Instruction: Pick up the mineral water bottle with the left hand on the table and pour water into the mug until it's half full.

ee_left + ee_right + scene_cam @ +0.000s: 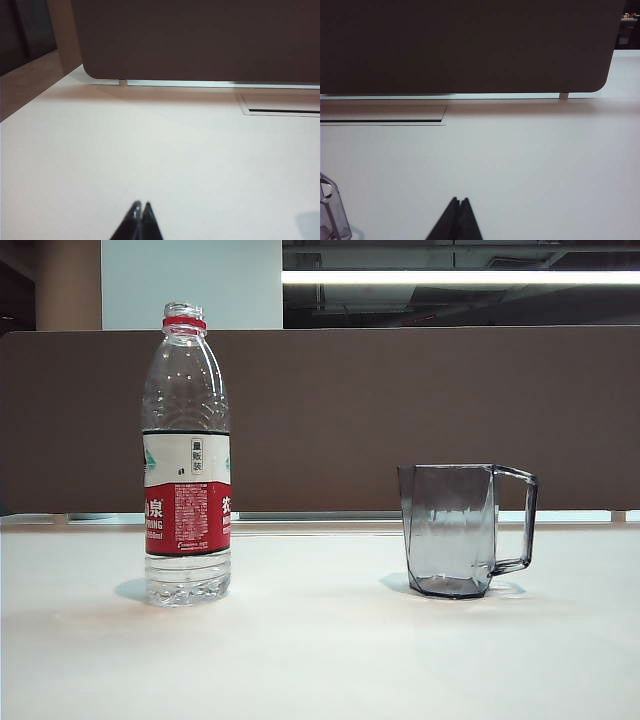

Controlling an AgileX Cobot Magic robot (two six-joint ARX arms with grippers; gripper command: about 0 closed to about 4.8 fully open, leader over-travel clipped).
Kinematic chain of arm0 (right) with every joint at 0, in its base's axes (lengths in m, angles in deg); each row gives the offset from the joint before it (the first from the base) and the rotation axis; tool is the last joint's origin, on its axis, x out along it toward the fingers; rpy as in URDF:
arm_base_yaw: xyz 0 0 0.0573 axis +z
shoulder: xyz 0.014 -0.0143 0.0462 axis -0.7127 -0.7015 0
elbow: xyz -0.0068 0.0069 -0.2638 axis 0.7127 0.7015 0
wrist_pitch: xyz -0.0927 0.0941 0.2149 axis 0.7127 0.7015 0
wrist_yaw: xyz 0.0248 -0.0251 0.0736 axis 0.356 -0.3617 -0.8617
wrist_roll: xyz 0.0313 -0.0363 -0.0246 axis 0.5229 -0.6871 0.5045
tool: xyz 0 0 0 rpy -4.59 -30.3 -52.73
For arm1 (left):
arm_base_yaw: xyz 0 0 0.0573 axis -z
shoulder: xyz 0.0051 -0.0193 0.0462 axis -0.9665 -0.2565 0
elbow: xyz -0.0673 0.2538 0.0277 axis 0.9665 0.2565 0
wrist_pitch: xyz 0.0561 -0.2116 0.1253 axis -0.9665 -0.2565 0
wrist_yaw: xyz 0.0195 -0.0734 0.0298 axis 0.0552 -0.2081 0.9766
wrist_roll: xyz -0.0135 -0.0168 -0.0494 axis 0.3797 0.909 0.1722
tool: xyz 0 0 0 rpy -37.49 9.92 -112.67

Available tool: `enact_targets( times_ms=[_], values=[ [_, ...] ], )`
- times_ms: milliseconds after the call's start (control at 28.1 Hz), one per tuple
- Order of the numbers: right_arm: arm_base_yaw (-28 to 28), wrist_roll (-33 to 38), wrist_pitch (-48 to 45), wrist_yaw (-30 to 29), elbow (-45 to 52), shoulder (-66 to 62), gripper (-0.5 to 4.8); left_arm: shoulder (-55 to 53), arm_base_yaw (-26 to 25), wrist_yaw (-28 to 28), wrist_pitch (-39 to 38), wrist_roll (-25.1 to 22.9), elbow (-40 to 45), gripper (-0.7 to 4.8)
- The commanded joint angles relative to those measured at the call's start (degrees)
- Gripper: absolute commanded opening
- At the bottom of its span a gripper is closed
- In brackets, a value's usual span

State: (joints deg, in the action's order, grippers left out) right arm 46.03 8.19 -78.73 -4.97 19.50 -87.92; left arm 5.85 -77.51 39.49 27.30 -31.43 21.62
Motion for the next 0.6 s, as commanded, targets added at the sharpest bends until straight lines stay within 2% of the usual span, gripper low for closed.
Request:
enact_targets(
  times_ms=[36, 427, 604],
  values=[
    [0.0, -0.2, -0.8, 0.0, 0.4, 0.0, -0.04, 0.0, 0.0, 0.2, 0.4, 0.0, -0.2, -0.05],
    [0.0, -0.2, -0.5, 0.0, 0.4, 0.0, -0.04, 0.0, 0.0, 0.2, 0.5, 0.0, -0.2, -0.06],
    [0.0, -0.1, -2.7, 0.1, -0.4, 0.0, -0.05, 0.0, 0.0, 0.2, 6.7, 0.0, -0.3, -0.06]
  ],
)
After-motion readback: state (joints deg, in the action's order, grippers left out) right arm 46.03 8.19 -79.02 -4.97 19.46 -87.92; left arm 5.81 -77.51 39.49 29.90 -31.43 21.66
